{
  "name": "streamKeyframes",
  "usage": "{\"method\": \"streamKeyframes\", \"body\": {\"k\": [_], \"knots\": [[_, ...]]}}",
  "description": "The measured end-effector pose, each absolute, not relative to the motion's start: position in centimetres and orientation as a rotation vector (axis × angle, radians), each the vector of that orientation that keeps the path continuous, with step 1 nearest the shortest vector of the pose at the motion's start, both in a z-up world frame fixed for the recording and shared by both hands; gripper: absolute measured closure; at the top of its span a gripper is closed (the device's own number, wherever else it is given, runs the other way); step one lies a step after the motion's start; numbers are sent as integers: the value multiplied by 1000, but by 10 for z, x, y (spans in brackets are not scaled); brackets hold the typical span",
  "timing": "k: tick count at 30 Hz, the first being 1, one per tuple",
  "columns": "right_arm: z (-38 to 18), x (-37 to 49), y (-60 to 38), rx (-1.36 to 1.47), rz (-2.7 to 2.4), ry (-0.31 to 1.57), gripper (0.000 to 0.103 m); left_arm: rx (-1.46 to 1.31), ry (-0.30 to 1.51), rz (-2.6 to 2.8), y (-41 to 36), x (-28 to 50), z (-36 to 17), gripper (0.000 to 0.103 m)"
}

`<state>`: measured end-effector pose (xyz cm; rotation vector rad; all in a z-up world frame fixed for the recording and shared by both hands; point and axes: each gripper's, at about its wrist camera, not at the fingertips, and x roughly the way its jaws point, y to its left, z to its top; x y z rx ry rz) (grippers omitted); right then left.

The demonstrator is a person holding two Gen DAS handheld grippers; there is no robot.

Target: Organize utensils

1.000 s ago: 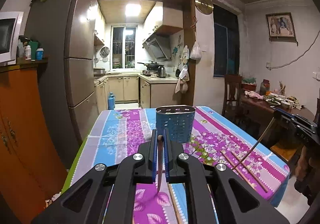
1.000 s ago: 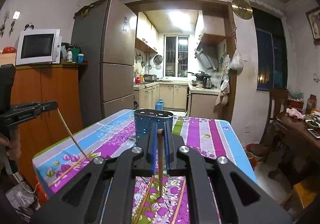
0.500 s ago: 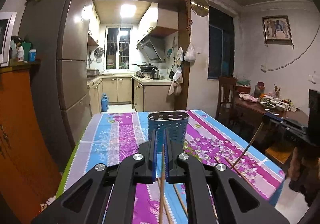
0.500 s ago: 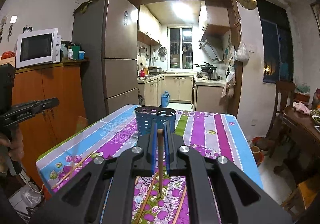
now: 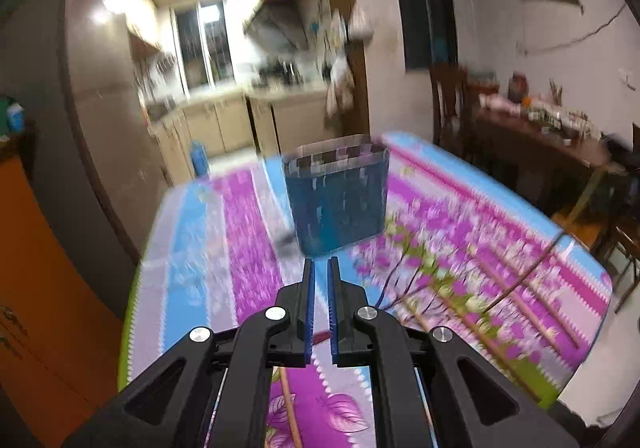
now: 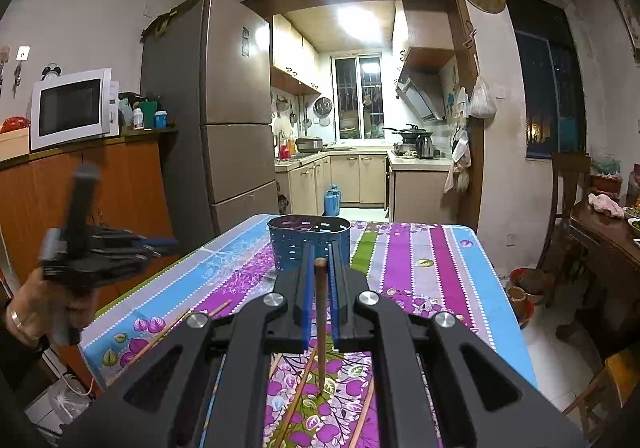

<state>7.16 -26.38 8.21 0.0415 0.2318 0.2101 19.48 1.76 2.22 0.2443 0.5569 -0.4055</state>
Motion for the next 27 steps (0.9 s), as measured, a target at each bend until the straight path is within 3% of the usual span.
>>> {"method": "streamKeyframes", "body": {"k": [9,13,27], "knots": [[78,59,-277,113,243,223,97,241,876,-415,38,300,-49,92],[79,56,-284,144,252,228,97,241,861,-460,39,295,-69,66],[96,39,-280,137,308,156,97,266,889,-434,37,319,-106,66]]}}
